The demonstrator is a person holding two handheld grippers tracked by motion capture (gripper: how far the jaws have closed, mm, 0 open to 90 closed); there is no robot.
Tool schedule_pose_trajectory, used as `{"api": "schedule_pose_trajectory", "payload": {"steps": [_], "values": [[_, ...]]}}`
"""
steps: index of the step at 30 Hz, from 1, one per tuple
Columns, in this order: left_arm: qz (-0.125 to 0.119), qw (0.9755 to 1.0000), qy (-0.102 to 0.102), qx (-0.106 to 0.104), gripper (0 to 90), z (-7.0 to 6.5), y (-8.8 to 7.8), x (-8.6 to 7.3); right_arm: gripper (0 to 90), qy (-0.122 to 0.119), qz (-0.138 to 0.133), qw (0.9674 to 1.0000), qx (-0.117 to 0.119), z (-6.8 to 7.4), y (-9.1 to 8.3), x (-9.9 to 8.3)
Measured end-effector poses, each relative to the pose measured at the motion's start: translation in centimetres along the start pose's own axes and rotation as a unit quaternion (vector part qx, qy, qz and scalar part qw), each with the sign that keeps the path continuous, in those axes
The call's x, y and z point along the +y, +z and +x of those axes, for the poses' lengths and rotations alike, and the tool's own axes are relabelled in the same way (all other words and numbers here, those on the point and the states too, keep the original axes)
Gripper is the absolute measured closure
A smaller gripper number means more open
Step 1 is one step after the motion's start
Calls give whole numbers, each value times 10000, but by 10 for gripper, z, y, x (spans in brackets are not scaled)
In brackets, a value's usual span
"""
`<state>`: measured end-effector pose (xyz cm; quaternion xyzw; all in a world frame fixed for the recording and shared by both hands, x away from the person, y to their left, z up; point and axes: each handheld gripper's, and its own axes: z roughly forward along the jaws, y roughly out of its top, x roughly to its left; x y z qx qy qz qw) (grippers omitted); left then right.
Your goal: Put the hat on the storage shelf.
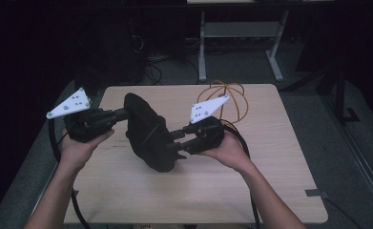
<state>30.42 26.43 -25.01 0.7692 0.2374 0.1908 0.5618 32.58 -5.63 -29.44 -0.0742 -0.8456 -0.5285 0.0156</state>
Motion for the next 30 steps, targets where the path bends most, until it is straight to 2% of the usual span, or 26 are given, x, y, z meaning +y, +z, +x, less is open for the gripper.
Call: {"api": "schedule_pose_trajectory", "payload": {"steps": [2,3,4,6,9,15,16,17,19,20,22,26,28,29,30], "values": [[34,10000,-5,-3,885,0,3,3,505,27,-89,9999,-107,-1,-6,-4],[50,10000,11,-1,885,0,4,4,488,77,-95,9997,-224,0,-13,-9],[60,10000,17,-11,885,0,5,5,488,77,-95,9997,-224,0,-13,-9],[65,10000,25,-12,885,1,5,7,447,89,-145,9992,-372,1,-22,-16],[-21,10000,-31,-24,885,4,4,11,405,164,-207,9982,-541,5,-37,-28],[-60,10000,-14,-27,885,8,7,23,386,303,-277,9954,-865,14,-65,-58],[-55,10000,4,-55,885,8,9,26,386,313,-290,9943,-979,17,-74,-69],[-46,10000,14,-54,885,8,11,28,386,313,-290,9943,-979,17,-74,-69],[-22,10000,35,-85,885,8,16,32,381,381,-313,9928,-1095,21,-81,-79],[-1,9999,56,-103,885,8,18,35,375,422,-331,9910,-1223,24,-88,-90],[36,9999,75,-129,885,8,23,40,370,447,-328,9901,-1286,25,-91,-96],[53,9997,116,-194,885,10,34,51,350,643,-313,9855,-1540,26,-105,-120],[32,9997,110,-217,885,10,38,55,340,750,-315,9820,-1703,27,-111,-134],[36,9996,128,-235,885,10,40,57,340,750,-315,9820,-1703,27,-111,-134],[24,9996,150,-256,885,11,43,60,339,784,-302,9806,-1770,28,-114,-139]]}}
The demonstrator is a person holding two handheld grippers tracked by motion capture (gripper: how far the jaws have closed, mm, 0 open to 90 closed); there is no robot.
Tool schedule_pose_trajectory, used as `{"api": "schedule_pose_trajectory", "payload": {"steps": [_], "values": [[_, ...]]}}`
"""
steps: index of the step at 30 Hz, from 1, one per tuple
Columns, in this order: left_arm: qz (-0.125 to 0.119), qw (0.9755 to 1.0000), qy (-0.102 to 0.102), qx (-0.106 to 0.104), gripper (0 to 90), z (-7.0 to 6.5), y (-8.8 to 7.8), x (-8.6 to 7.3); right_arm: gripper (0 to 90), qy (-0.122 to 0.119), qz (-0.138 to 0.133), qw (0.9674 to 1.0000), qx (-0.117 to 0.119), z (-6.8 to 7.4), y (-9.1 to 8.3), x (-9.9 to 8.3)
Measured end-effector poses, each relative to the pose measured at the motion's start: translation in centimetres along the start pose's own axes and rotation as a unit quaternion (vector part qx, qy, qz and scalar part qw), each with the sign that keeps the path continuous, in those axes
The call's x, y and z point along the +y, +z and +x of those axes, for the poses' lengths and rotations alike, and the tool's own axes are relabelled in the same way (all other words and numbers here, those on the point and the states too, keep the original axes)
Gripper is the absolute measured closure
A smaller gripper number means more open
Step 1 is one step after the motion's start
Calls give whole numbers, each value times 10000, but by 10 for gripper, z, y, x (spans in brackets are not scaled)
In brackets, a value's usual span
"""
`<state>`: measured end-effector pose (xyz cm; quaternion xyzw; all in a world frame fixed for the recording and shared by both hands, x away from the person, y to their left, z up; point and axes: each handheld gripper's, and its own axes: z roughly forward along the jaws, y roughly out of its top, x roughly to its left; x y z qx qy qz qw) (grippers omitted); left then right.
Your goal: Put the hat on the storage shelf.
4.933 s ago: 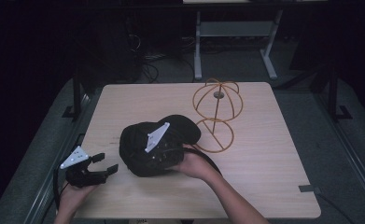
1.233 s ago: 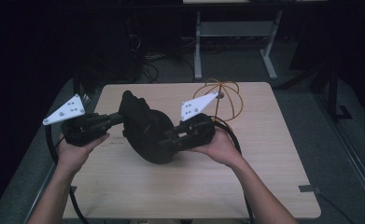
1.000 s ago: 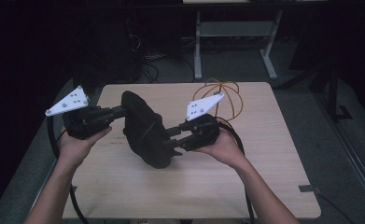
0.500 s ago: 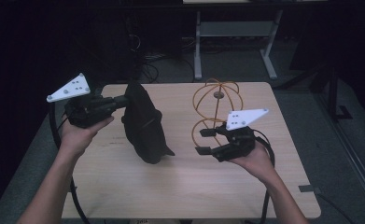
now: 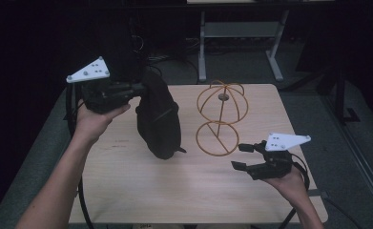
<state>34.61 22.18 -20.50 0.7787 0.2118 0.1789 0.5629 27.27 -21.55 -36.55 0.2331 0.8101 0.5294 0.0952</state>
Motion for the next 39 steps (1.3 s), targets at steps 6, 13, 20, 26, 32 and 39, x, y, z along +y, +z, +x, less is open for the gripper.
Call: {"api": "schedule_pose_trajectory", "payload": {"steps": [6,13,20,26,32,39], "values": [[-35,9999,42,-138,885,2,18,17,312,177,13,9985,-511,-8,-16,-27],[-101,9996,18,-268,885,5,35,34,300,357,101,9957,-846,-16,-31,-48],[-179,9993,63,-328,885,8,49,60,290,484,84,9937,-1008,-21,-40,-57],[-131,9988,148,-443,885,9,70,92,288,591,8,9914,-1164,-28,-47,-64],[149,9972,324,-653,884,1,115,118,288,679,-84,9905,-1190,-33,-50,-68],[725,9940,218,-791,884,-6,192,118,294,764,-268,9893,-1214,-35,-56,-70]]}}
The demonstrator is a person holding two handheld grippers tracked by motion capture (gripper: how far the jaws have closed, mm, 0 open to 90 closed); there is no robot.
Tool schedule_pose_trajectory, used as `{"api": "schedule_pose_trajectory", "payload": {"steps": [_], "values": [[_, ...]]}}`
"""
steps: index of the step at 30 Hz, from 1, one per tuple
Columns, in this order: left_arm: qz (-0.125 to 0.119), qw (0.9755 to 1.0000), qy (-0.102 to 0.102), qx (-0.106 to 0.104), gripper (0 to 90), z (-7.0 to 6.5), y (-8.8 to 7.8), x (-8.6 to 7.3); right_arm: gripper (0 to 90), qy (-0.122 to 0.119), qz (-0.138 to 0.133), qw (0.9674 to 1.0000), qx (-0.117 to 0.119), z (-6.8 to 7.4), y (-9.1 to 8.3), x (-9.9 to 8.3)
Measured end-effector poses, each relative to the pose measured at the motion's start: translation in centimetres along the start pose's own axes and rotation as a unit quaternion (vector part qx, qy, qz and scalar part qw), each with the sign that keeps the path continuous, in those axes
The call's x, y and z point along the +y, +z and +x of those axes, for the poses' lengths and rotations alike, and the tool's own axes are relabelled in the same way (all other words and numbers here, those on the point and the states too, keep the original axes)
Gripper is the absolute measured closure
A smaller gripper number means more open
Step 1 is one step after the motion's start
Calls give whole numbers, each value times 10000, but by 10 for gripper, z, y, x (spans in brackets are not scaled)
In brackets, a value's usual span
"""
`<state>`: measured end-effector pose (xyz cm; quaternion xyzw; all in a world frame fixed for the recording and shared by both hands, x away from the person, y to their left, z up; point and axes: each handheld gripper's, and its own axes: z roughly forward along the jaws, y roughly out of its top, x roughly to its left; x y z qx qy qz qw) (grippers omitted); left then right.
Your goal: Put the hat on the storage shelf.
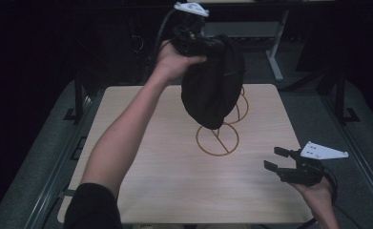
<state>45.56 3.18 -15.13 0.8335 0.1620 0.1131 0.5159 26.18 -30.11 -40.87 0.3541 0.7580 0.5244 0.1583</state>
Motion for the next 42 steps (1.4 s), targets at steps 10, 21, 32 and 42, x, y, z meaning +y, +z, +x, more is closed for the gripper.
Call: {"api": "schedule_pose_trajectory", "payload": {"steps": [10,21,32,42], "values": [[753,9963,-296,-297,881,6,91,-14,297,70,83,9999,7,-3,4,-8],[1351,9886,-462,-472,644,-1,123,-23,297,111,38,9999,60,-2,3,-8],[1232,9909,-341,-415,602,-2,108,-25,291,109,117,9998,83,0,7,-8],[1152,9923,-321,-322,575,-4,87,-29,285,76,189,9998,86,3,9,-8]]}}
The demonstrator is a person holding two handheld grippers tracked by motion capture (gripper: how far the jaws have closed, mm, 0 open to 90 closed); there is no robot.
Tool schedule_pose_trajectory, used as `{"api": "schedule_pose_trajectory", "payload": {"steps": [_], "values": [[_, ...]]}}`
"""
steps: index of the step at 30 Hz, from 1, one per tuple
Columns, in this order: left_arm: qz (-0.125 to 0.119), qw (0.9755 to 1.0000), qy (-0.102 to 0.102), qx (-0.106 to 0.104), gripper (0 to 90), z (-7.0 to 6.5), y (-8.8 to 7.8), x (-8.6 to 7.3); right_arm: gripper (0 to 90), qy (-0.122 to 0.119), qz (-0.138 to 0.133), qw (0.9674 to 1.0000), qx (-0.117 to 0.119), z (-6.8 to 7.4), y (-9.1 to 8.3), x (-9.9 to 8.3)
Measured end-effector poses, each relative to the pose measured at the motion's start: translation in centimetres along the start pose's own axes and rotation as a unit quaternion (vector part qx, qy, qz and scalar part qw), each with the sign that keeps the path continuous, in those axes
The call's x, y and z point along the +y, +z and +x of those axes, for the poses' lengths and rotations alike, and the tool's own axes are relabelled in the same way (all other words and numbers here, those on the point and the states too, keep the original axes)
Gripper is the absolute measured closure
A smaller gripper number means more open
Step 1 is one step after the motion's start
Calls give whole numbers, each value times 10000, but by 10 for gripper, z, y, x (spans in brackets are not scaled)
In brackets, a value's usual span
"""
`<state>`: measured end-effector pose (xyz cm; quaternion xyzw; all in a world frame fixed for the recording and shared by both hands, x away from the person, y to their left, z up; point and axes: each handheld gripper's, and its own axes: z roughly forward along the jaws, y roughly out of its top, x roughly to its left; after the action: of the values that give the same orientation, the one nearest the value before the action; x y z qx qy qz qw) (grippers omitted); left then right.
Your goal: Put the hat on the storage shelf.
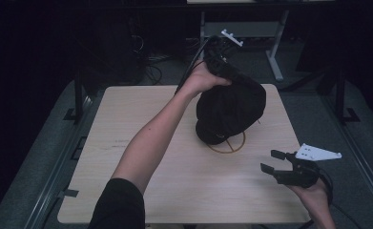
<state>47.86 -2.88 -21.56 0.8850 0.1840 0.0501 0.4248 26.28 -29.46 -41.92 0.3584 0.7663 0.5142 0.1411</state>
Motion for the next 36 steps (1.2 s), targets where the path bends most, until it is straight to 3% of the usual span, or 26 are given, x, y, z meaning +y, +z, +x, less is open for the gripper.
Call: {"api": "schedule_pose_trajectory", "payload": {"steps": [11,22,30,36], "values": [[-40,9999,42,121,551,1,-15,-5,276,-1,100,9999,-26,1,3,-1],[-47,9998,-37,195,528,3,-26,-22,252,32,139,9999,-67,-1,4,-3],[-51,9995,87,284,508,-1,-37,-26,239,8,185,9998,-81,1,6,-2],[-123,9994,32,312,494,-3,-45,-37,235,-6,202,9998,-64,2,8,-3]]}}
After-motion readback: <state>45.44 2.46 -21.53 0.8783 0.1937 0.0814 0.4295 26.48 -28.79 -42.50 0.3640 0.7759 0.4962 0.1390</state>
